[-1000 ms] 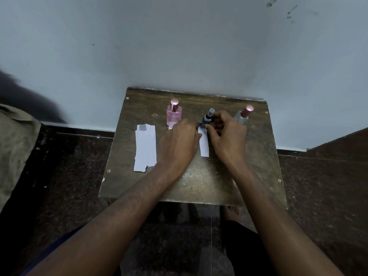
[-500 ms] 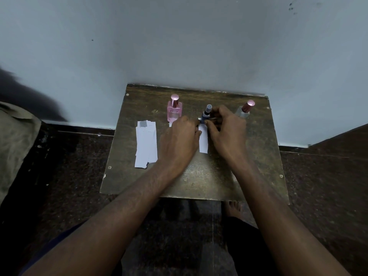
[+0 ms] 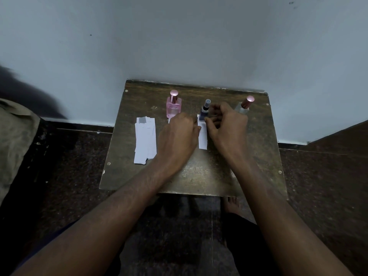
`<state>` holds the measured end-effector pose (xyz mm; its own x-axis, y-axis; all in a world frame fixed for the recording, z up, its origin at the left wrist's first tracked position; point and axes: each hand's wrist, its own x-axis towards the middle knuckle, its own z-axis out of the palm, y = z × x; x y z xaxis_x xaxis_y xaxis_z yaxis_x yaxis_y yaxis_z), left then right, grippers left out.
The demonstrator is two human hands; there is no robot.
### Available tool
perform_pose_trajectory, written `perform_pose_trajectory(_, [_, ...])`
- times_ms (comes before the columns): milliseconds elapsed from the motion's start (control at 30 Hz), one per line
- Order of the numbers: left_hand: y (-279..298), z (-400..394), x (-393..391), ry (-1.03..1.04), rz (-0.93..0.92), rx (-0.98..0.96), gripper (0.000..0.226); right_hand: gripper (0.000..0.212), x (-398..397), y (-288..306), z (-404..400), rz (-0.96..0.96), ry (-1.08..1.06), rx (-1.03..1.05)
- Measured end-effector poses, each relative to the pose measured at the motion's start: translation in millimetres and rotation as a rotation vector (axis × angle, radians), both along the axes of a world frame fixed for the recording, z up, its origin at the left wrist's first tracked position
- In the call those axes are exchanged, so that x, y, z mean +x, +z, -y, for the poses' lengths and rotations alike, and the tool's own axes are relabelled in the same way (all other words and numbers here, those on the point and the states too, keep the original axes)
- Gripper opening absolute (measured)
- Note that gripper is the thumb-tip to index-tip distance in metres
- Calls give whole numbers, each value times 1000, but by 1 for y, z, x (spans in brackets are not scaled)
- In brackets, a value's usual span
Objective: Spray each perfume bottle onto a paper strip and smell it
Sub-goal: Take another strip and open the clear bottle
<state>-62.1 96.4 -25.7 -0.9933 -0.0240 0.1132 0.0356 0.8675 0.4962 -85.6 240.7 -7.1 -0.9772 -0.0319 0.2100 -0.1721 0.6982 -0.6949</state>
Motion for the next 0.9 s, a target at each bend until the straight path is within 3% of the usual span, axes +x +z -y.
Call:
perform_pose_trajectory(233, [26, 7, 35, -39, -156, 73, 26, 16, 29, 31, -18, -623, -182, 50])
perform_pose_trajectory(300, [26, 6, 38, -130, -158, 52, 33, 33, 24, 34, -28, -559, -266, -5])
perform_pose_trajectory(367, [24, 0, 38, -260, -126, 37, 40, 57, 14, 29, -40, -327, -301, -31])
perform_pose_trajectory(433, [24, -11, 41, -389, -98, 4, 45, 66, 7, 21, -52, -110, -273, -11])
perform_pose_trajectory(533, [17, -28, 46, -517, -90, -35, 43, 53, 5, 14, -58, 23, -220, -28])
perform_pose_trajectory(667, [10, -42, 51, -591, -33, -45, 43, 36, 6, 11, -60, 27, -235, -58])
perform_pose_trajectory(900, [10, -51, 42, -508, -35, -26, 37, 29, 2, 10, -66, 15, -234, -46])
